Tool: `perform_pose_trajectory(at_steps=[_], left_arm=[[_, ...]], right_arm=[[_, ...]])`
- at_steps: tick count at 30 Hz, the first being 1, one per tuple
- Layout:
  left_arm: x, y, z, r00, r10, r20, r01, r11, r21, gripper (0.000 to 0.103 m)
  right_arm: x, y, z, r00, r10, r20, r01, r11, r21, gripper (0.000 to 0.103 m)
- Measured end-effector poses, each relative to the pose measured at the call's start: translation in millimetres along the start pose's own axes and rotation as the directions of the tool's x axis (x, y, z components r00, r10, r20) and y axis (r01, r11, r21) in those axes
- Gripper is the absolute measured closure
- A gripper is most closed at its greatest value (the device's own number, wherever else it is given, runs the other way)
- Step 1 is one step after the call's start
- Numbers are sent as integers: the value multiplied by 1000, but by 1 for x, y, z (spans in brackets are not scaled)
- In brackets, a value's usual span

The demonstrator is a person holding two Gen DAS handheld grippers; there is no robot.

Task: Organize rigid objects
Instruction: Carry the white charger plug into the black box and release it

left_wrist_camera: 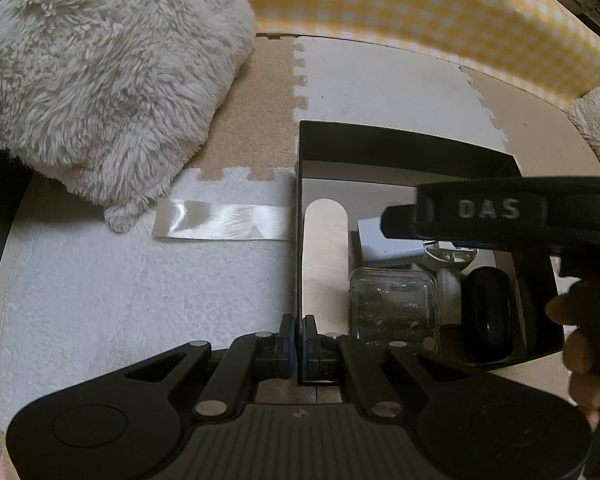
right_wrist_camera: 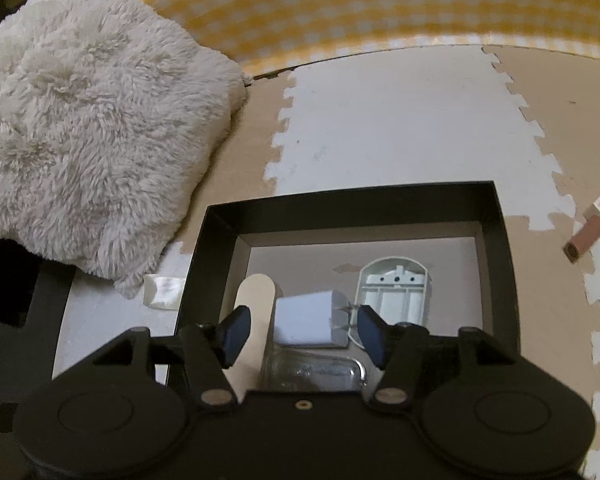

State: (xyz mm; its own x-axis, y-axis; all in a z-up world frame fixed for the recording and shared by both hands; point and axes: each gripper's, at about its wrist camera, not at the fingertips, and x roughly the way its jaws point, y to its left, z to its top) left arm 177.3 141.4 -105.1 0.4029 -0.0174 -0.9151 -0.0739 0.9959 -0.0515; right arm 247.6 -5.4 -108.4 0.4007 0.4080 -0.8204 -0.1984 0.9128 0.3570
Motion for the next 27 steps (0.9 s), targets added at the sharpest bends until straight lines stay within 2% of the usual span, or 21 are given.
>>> perform_pose_trajectory(at_steps=[8, 10, 13, 15, 18, 27], left_arm=[[0, -1, 0, 1000, 6, 0, -6, 1000, 5, 100], [0, -1, 0, 1000, 8, 0, -8, 1000, 6, 100], [0, -2, 0, 1000, 10, 0, -10, 1000, 6, 100], [0, -2, 0, 1000, 9, 0, -9, 1000, 7, 100], [0, -1, 0, 1000, 6, 1, -6, 1000, 4, 100], [0, -1, 0, 1000, 2, 0, -2, 1000, 2, 100]], right_arm=[[-27, -14, 1, 998, 61, 27, -62, 998, 29, 26], [-35, -17, 2, 996, 70, 46, -72, 997, 30, 25], [-37, -20, 5, 994, 94, 58, -96, 995, 31, 32], [-33, -20, 6, 994, 100, 48, -102, 994, 37, 43], [-19, -19, 5, 991, 132, 23, -133, 990, 51, 52], [17, -15, 2, 992, 121, -23, -119, 990, 75, 51]])
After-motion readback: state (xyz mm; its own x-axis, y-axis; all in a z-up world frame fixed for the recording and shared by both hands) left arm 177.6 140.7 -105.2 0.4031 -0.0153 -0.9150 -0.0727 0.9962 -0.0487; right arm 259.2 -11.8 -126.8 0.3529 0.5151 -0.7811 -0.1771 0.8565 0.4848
